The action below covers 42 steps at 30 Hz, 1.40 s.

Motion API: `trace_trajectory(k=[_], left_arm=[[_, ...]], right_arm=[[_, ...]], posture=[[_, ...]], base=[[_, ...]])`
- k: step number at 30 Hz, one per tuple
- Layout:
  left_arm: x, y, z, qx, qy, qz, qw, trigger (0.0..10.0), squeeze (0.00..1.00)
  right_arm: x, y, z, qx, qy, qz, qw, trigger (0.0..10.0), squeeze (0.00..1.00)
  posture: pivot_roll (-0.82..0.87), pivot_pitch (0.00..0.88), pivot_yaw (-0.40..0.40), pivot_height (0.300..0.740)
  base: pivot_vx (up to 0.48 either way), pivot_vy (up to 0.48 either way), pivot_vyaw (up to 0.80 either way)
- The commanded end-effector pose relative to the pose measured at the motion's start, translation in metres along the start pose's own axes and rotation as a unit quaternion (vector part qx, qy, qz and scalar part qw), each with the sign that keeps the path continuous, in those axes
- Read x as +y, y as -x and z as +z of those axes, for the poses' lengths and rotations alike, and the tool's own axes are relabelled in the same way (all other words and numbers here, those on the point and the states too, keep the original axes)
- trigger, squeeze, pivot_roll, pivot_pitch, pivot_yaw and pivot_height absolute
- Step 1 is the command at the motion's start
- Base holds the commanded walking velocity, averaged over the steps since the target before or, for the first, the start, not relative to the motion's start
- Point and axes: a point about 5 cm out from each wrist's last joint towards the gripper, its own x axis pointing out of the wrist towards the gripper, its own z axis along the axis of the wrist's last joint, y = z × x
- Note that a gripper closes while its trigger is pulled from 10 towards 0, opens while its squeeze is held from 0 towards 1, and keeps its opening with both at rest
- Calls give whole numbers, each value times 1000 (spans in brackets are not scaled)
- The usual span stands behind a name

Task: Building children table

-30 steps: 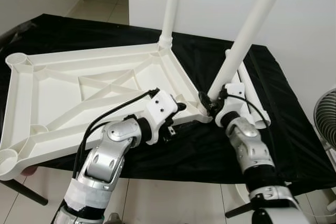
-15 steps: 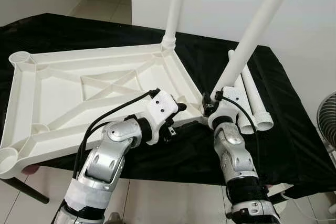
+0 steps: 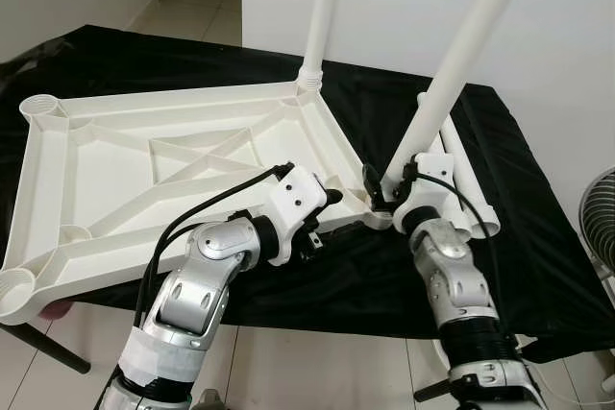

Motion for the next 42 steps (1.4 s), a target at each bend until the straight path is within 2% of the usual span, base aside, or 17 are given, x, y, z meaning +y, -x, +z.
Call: trace_trajectory(k=[1,2,7,10,22,23,25,26,36,37,39,41,42], left_arm=[[2,-1,1,-1,-3,47,999,10000,0],[2,-1,1,-1,-3,47,999,10000,0],[2,0,1,-1,-3,50,999,10000,0],[1,1,1,0,-2,50,999,10000,0],[-6,0,-3,7,5,40,999,10000,0],[-7,0,-4,9,6,39,999,10000,0],[-7,0,-4,9,6,39,999,10000,0],[-8,-1,-4,9,8,38,999,10000,0],[-6,1,-3,10,11,47,999,10000,0],[-6,1,-3,9,10,49,999,10000,0],[-6,1,-3,9,10,49,999,10000,0],[-4,2,-2,9,9,51,999,10000,0],[-4,2,-2,9,9,51,999,10000,0]], right_arm=[[2,-2,0,4,2,51,999,10000,0],[2,-2,0,4,2,51,999,10000,0],[5,-5,-3,22,11,133,991,10000,0],[4,-7,-7,30,21,150,988,10000,0],[-6,-12,-14,50,27,169,984,10000,0],[-8,-12,-17,55,28,168,984,3098,0],[-8,-12,-17,55,28,168,984,3098,0],[-11,-12,-19,61,28,167,984,0,0],[-22,-12,-25,67,18,135,988,0,0],[-25,-12,-26,65,18,108,992,0,0],[-25,-12,-26,65,18,108,992,0,0],[-27,-11,-25,51,-3,50,997,0,0],[-27,-11,-25,51,-3,50,997,0,0]], posture=[[178,18,-106,740],[178,18,-106,740],[191,26,-109,740],[195,29,-110,740],[199,38,-107,740],[201,44,-108,740],[201,44,-108,740],[206,53,-109,740],[207,64,-111,740],[208,64,-113,740],[208,64,-113,740],[204,66,-116,740],[204,66,-116,740]], base=[[0,0,0],[0,0,0],[0,0,0],[0,0,0],[0,0,0],[0,0,0],[0,0,0],[0,0,0],[0,0,0],[0,0,0],[0,0,0],[0,0,0],[0,0,0]])
